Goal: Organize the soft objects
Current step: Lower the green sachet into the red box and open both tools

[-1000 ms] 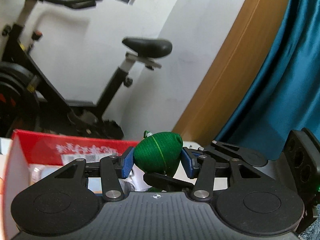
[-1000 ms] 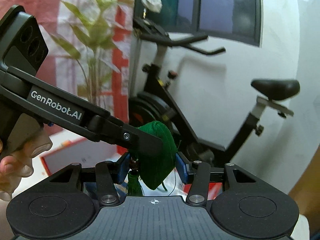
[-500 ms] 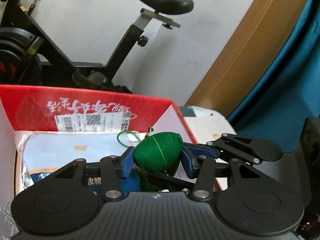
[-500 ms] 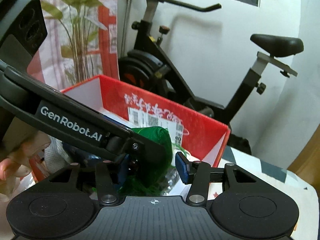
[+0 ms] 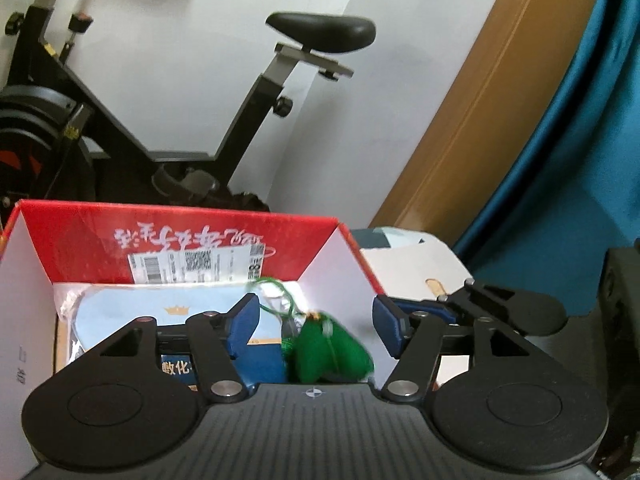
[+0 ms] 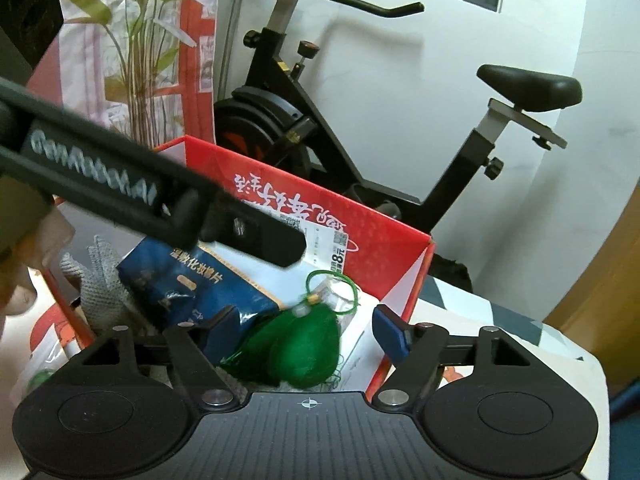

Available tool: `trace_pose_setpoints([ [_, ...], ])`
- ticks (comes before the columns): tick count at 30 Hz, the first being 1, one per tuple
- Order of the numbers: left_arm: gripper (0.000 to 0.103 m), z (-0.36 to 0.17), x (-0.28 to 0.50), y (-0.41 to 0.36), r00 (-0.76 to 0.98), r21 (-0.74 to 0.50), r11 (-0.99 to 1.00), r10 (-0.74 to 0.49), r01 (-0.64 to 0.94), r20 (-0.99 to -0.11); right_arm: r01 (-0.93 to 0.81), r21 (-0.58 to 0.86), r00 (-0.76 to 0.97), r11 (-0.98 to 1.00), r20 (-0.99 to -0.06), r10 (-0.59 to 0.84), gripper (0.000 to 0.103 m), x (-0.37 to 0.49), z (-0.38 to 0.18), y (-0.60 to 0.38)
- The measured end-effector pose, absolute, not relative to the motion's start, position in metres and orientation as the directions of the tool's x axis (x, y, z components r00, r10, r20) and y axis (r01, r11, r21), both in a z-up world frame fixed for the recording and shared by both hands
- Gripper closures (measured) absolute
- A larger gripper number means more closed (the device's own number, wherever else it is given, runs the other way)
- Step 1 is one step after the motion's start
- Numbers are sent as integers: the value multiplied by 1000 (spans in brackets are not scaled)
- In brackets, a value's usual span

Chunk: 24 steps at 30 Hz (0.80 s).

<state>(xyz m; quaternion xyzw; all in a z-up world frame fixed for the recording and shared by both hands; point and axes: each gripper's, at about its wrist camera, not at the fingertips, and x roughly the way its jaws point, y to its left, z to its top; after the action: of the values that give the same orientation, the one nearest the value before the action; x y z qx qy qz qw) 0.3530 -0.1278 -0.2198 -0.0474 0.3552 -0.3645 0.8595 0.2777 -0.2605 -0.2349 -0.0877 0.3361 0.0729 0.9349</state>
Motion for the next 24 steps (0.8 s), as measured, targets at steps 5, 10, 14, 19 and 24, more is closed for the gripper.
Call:
trace_pose_setpoints([
  [5, 22, -207, 336, -117, 537, -291, 756, -632, 587, -558, -160, -103, 781, 982, -621, 62, 19, 263, -229, -261],
  [10, 6, -199, 310, -99, 625, -207, 805, -568, 556, -536, -115, -43, 818, 992, -571, 70, 2, 244, -220, -261],
  [14, 0, -195, 288, -85, 690, -140, 845, -507, 516, -517, -92, -26, 833, 995, -550, 62, 1, 231, -215, -257],
  [19, 0, -188, 260, -72, 755, -58, 877, -444, 478, -483, -47, -7, 855, 999, -518, 37, 0, 212, -212, -253],
  [24, 0, -182, 239, -55, 791, -38, 899, -403, 437, -460, -16, 19, 873, 1000, -487, 23, 0, 191, -209, -249],
])
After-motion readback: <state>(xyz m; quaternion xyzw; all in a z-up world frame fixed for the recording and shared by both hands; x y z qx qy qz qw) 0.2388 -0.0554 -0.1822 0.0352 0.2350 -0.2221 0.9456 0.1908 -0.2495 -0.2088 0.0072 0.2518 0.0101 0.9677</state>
